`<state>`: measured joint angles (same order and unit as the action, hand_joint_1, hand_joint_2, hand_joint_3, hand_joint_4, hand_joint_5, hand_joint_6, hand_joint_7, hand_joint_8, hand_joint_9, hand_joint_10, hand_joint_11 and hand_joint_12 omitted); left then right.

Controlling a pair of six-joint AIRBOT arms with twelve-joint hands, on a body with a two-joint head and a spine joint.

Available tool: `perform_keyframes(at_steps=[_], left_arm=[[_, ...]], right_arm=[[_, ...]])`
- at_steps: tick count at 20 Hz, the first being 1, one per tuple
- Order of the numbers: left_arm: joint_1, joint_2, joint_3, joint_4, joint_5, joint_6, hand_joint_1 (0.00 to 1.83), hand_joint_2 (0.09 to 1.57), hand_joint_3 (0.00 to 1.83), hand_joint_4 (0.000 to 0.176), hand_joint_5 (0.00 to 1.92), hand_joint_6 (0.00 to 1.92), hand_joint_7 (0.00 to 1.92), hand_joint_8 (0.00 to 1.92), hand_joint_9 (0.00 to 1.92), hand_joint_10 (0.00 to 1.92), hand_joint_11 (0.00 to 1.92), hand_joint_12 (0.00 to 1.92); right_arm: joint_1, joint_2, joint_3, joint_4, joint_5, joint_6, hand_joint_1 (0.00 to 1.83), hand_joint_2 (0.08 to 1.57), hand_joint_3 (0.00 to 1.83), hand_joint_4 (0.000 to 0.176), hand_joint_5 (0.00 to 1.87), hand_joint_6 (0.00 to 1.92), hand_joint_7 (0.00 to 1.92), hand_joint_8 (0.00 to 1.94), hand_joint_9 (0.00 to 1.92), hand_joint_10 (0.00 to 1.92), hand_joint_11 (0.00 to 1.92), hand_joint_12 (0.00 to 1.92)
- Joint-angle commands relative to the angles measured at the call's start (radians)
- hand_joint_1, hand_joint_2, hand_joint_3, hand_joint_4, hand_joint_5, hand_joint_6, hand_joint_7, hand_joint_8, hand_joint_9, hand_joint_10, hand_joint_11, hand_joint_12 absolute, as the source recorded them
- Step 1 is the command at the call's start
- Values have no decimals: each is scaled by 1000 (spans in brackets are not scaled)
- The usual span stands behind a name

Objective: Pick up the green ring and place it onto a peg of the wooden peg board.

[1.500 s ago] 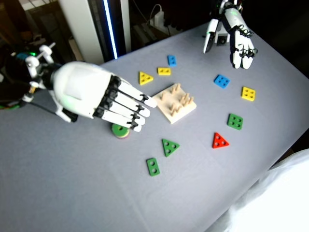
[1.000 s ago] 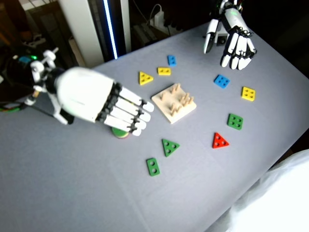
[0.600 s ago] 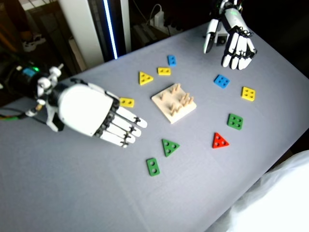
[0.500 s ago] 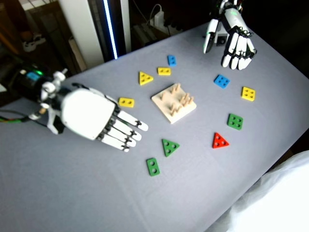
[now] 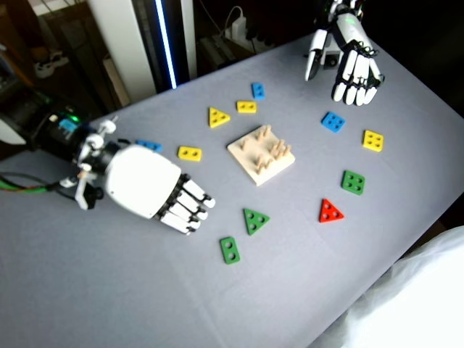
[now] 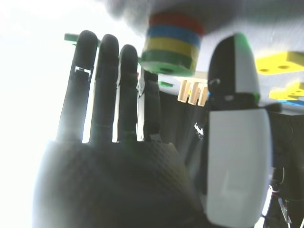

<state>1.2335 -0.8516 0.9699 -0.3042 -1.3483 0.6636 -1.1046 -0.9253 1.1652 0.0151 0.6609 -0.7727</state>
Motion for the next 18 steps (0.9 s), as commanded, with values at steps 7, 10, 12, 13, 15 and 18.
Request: perform_keyframes(at_steps=[7, 10, 12, 13, 15, 18], left_arm=[[-3, -10, -4, 16, -128, -11, 804, 1117, 0, 0, 679, 2, 540, 3, 411, 3, 0, 841], [-3, -10, -4, 16, -129, -11, 803, 1118, 0, 0, 673, 1, 543, 1, 416, 3, 0, 821], [-3, -10, -4, 15, -129, -12, 776, 1118, 0, 0, 681, 2, 555, 3, 429, 5, 0, 776], [-2, -10, -4, 15, -129, -12, 776, 1118, 0, 0, 679, 1, 555, 2, 431, 5, 0, 773], [-2, -10, -4, 15, -130, -12, 793, 1116, 0, 0, 678, 0, 562, 3, 435, 4, 0, 788], [-2, -10, -3, 14, -130, -12, 813, 1109, 0, 0, 682, 1, 571, 4, 437, 8, 0, 745]], right_arm=[[12, -2, 7, 20, 97, -4, 1114, 1026, 6, 0, 866, 11, 953, 28, 1057, 94, 666, 1191], [12, -4, 8, 22, 97, -4, 1202, 1086, 3, 0, 987, 601, 1048, 822, 1084, 482, 782, 1416], [12, -4, 8, 24, 97, -4, 1238, 1121, 0, 0, 966, 809, 994, 1150, 924, 1098, 753, 1600], [14, -4, 8, 25, 97, -4, 1243, 1108, 0, 0, 1018, 750, 1004, 1134, 913, 1162, 765, 1603], [24, -4, 2, 22, 104, -4, 1246, 1065, 0, 2, 1148, 635, 1056, 959, 989, 968, 854, 1402], [60, -4, -13, -12, 144, 0, 1261, 1041, 0, 0, 1261, 443, 1073, 908, 1076, 719, 884, 1179]])
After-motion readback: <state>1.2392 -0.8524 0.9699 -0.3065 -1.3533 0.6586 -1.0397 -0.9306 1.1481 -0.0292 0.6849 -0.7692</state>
